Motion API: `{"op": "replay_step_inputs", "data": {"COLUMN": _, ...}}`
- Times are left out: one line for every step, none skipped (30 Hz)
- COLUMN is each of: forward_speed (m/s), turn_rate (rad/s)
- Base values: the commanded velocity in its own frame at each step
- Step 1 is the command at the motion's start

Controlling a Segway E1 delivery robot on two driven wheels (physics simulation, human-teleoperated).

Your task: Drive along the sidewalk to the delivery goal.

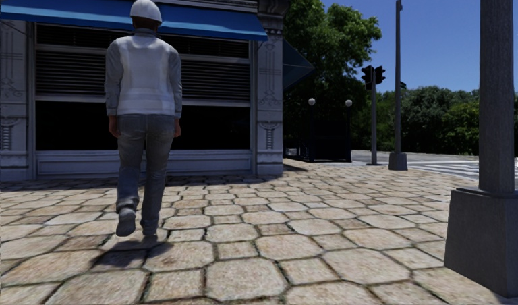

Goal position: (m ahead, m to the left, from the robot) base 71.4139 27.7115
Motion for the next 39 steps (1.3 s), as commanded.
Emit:
{"op": "replay_step_inputs", "data": {"forward_speed": 1.13, "turn_rate": -0.23}}
{"op": "replay_step_inputs", "data": {"forward_speed": 1.13, "turn_rate": -0.23}}
{"op": "replay_step_inputs", "data": {"forward_speed": 1.13, "turn_rate": -0.23}}
{"op": "replay_step_inputs", "data": {"forward_speed": 1.13, "turn_rate": -0.23}}
{"op": "replay_step_inputs", "data": {"forward_speed": 1.13, "turn_rate": -0.23}}
{"op": "replay_step_inputs", "data": {"forward_speed": 1.13, "turn_rate": -0.23}}
{"op": "replay_step_inputs", "data": {"forward_speed": 1.13, "turn_rate": -0.23}}
{"op": "replay_step_inputs", "data": {"forward_speed": 1.13, "turn_rate": -0.23}}
{"op": "replay_step_inputs", "data": {"forward_speed": 1.13, "turn_rate": -0.23}}
{"op": "replay_step_inputs", "data": {"forward_speed": 1.13, "turn_rate": -0.23}}
{"op": "replay_step_inputs", "data": {"forward_speed": 1.13, "turn_rate": -0.23}}
{"op": "replay_step_inputs", "data": {"forward_speed": 1.13, "turn_rate": -0.23}}
{"op": "replay_step_inputs", "data": {"forward_speed": 1.13, "turn_rate": -0.23}}
{"op": "replay_step_inputs", "data": {"forward_speed": 1.13, "turn_rate": -0.23}}
{"op": "replay_step_inputs", "data": {"forward_speed": 1.13, "turn_rate": -0.23}}
{"op": "replay_step_inputs", "data": {"forward_speed": 1.13, "turn_rate": -0.23}}
{"op": "replay_step_inputs", "data": {"forward_speed": 1.13, "turn_rate": -0.23}}
{"op": "replay_step_inputs", "data": {"forward_speed": 1.13, "turn_rate": -0.23}}
{"op": "replay_step_inputs", "data": {"forward_speed": 1.13, "turn_rate": -0.23}}
{"op": "replay_step_inputs", "data": {"forward_speed": 1.13, "turn_rate": -0.23}}
{"op": "replay_step_inputs", "data": {"forward_speed": 1.13, "turn_rate": -0.23}}
{"op": "replay_step_inputs", "data": {"forward_speed": 1.13, "turn_rate": -0.23}}
{"op": "replay_step_inputs", "data": {"forward_speed": 1.13, "turn_rate": -0.23}}
{"op": "replay_step_inputs", "data": {"forward_speed": 1.13, "turn_rate": -0.23}}
{"op": "replay_step_inputs", "data": {"forward_speed": 1.13, "turn_rate": -0.23}}
{"op": "replay_step_inputs", "data": {"forward_speed": 1.13, "turn_rate": -0.23}}
{"op": "replay_step_inputs", "data": {"forward_speed": 1.13, "turn_rate": -0.23}}
{"op": "replay_step_inputs", "data": {"forward_speed": 1.13, "turn_rate": -0.23}}
{"op": "replay_step_inputs", "data": {"forward_speed": 1.13, "turn_rate": -0.23}}
{"op": "replay_step_inputs", "data": {"forward_speed": 1.13, "turn_rate": -0.23}}
{"op": "replay_step_inputs", "data": {"forward_speed": 1.13, "turn_rate": -0.23}}
{"op": "replay_step_inputs", "data": {"forward_speed": 1.13, "turn_rate": -0.23}}
{"op": "replay_step_inputs", "data": {"forward_speed": 1.13, "turn_rate": -0.23}}
{"op": "replay_step_inputs", "data": {"forward_speed": 1.13, "turn_rate": -0.23}}
{"op": "replay_step_inputs", "data": {"forward_speed": 1.13, "turn_rate": -0.24}}
{"op": "replay_step_inputs", "data": {"forward_speed": 1.13, "turn_rate": -0.24}}
{"op": "replay_step_inputs", "data": {"forward_speed": 1.13, "turn_rate": -0.24}}
{"op": "replay_step_inputs", "data": {"forward_speed": 1.13, "turn_rate": -0.25}}
{"op": "replay_step_inputs", "data": {"forward_speed": 1.13, "turn_rate": -0.25}}
